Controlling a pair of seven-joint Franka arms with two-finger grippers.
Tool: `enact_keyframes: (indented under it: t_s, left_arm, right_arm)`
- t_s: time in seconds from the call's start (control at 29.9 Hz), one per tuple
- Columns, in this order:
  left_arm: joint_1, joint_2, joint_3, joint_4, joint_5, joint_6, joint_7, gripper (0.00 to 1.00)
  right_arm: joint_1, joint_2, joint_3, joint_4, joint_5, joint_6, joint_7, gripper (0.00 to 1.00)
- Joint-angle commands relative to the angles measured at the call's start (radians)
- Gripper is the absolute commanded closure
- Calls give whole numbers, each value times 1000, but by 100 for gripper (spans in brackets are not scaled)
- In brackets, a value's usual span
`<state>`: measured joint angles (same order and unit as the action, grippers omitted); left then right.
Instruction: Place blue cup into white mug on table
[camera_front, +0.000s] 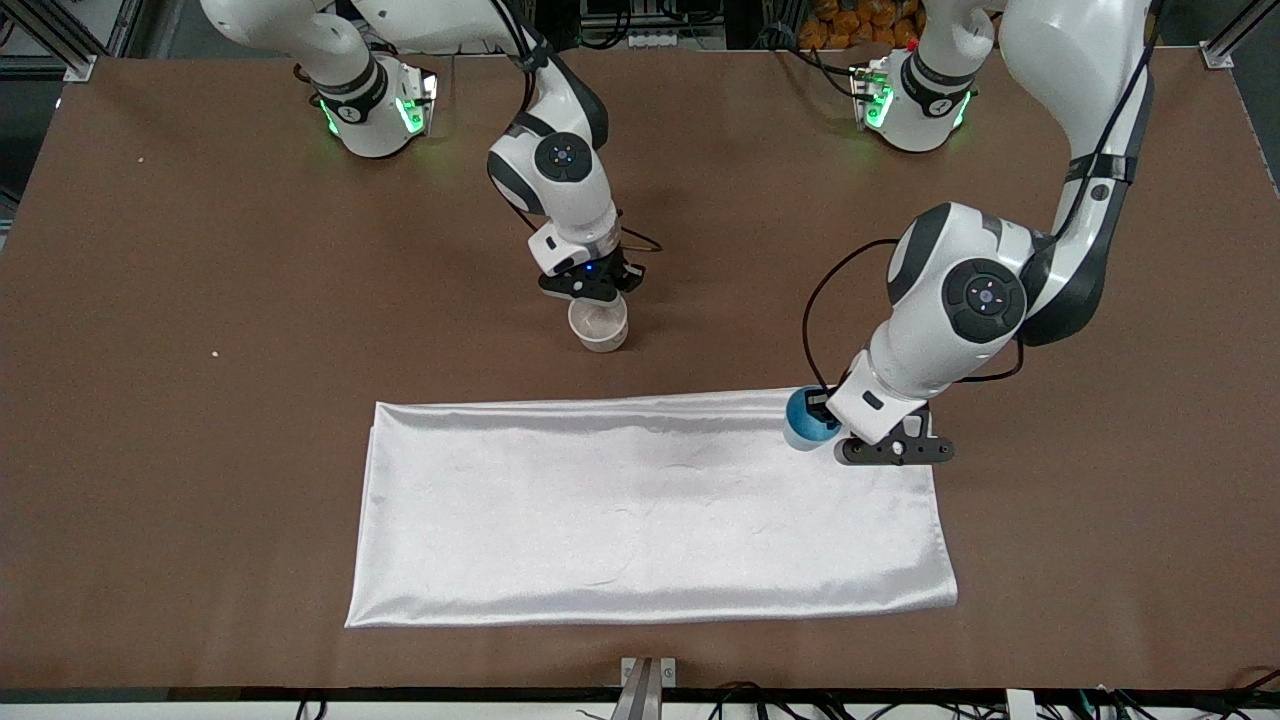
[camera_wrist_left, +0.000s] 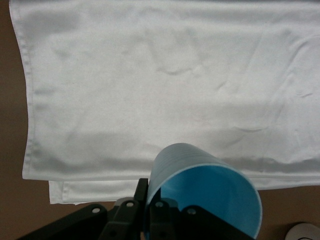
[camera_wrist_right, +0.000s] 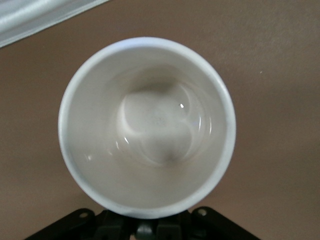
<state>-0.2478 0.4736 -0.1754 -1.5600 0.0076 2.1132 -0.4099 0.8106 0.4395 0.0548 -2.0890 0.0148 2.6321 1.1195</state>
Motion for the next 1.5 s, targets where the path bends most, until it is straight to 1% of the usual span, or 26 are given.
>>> enact_keyframes:
  t_s: [0.0,0.17,0.33,0.4,0.47,0.6,0.8,1.0,1.1,1.27,1.47]
  left_arm:
    - [-4,-6,-1,1,25,-12,-27,100]
    - [-10,-6,-1,1,25,-12,-33,100]
    - [-10,-6,-1,-3,25,-12,-35,100]
    - [-13,-4,-1,-3,25,-12,-37,100]
    - [-16,-4,-3,-3,25,-12,-50,100]
    - [-48,-4,-3,-3,25,-12,-81,100]
    - [-113,-6,-4,3,26,-12,-199,100]
    - [-217,2,-3,11,25,-12,-332,100]
    - [-263,17,-3,12,23,-12,-406,100]
    - [-335,33,-3,12,23,-2,-518,100]
    - [-392,49,-3,21,22,7,-576,100]
  right_arm:
    - [-4,-7,-4,73,-15,-116,37,0]
    - [-7,-33,-6,174,-16,-318,82,0]
    - [-21,-56,-36,303,-16,-536,68,0]
    - [-42,-56,-49,352,-16,-596,60,0]
    - [-77,-56,-49,385,-16,-627,11,0]
    - [-177,-54,-49,408,-13,-636,-154,0]
    - [-336,-41,-49,445,-13,-633,-394,0]
    - [-487,-34,-49,448,-13,-633,-625,0]
    - [-547,-31,-49,448,-16,-633,-707,0]
    - [-668,5,-49,449,-16,-626,-858,0]
    - [-761,51,-49,451,-18,-607,-908,0]
